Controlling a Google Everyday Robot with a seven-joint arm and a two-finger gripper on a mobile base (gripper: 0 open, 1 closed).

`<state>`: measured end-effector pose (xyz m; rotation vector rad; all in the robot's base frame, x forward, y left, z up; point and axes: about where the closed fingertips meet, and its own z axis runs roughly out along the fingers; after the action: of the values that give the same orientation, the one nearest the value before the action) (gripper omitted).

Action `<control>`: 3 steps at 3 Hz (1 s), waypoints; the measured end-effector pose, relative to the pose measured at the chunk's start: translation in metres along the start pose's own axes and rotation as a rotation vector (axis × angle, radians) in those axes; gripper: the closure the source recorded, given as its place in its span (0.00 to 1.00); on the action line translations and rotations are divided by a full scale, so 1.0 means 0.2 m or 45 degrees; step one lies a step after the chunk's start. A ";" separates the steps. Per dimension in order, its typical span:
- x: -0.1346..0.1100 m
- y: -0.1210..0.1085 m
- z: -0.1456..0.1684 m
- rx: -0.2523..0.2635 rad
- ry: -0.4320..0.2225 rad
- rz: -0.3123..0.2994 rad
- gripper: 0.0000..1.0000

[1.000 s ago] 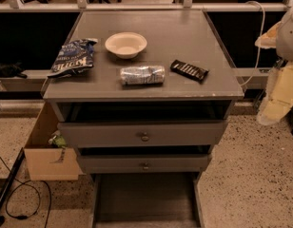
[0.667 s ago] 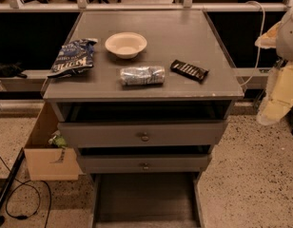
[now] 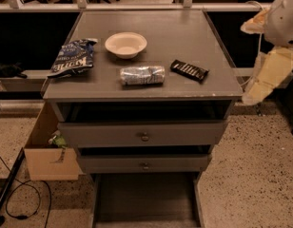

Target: Place redbull can into bottom drawer

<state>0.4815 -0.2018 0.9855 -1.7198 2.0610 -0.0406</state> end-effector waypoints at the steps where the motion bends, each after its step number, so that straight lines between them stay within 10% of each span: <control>1: -0.14 -0.23 0.08 0.029 -0.147 -0.155 0.00; 3: -0.17 -0.25 0.10 0.044 -0.177 -0.156 0.00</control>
Offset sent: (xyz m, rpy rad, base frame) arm 0.0442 0.0180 0.0064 0.0541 -0.0650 0.1189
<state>0.5382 -0.1748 0.9943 -1.7742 1.8437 0.0046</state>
